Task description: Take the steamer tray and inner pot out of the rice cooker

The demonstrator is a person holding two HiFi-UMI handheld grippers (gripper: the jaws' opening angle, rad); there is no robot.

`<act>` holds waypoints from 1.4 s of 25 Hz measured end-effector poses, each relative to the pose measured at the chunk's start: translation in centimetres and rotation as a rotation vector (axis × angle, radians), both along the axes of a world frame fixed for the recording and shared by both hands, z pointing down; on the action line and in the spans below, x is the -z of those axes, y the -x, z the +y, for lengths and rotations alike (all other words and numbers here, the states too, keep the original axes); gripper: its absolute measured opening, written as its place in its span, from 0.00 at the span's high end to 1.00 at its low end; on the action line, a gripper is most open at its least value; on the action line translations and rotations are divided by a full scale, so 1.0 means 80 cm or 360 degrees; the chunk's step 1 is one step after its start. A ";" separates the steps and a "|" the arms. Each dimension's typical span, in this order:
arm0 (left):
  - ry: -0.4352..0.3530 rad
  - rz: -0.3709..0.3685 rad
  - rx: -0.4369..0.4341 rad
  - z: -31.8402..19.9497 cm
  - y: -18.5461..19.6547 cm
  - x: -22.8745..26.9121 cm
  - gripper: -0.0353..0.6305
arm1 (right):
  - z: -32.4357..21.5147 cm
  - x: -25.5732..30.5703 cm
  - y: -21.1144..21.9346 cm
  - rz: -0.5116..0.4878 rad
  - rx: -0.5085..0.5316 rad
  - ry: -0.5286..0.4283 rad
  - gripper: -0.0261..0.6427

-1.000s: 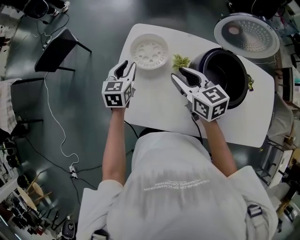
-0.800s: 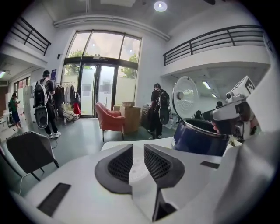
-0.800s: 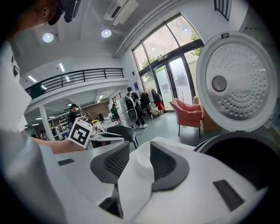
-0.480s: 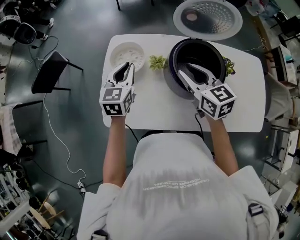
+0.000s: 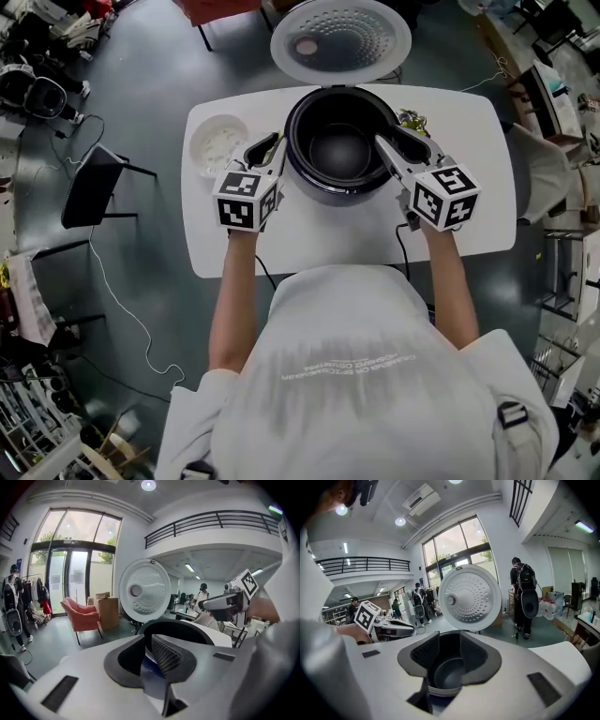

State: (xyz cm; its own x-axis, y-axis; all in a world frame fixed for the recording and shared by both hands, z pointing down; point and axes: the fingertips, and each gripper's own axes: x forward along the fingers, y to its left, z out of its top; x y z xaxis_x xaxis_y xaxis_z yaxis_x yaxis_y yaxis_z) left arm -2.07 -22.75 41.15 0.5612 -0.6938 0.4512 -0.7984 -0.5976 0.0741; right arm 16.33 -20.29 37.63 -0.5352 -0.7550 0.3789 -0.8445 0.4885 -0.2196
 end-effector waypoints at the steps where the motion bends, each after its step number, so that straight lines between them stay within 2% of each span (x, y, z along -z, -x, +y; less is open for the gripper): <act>1: 0.0028 -0.0018 -0.0018 0.000 -0.011 -0.007 0.86 | -0.001 -0.004 -0.011 0.0000 -0.0011 0.0002 0.73; 3: 0.0079 -0.0046 -0.0024 -0.001 -0.024 -0.019 0.85 | -0.002 -0.013 -0.027 0.0012 -0.0015 0.0015 0.73; 5: 0.0125 -0.0076 -0.0010 -0.003 -0.033 -0.027 0.78 | -0.004 -0.022 -0.040 0.0024 -0.0009 0.0040 0.73; 7: 0.0161 -0.0105 0.0010 -0.004 -0.039 -0.034 0.75 | -0.005 -0.030 -0.051 0.0020 -0.0006 0.0070 0.72; 13: 0.0240 -0.0153 0.0121 -0.009 -0.040 -0.057 0.69 | -0.019 -0.059 -0.071 0.0010 0.0039 0.0142 0.69; 23: 0.0362 -0.0178 0.0204 -0.016 -0.035 -0.077 0.65 | -0.040 -0.101 -0.059 -0.0005 0.0129 0.0295 0.65; 30: 0.0344 -0.0185 0.0244 -0.019 -0.027 -0.080 0.66 | -0.047 -0.118 -0.053 -0.0044 0.0131 0.0378 0.65; 35: 0.0330 -0.0123 0.0284 -0.022 -0.028 -0.078 0.66 | -0.054 -0.126 -0.053 -0.0094 0.0076 0.0414 0.69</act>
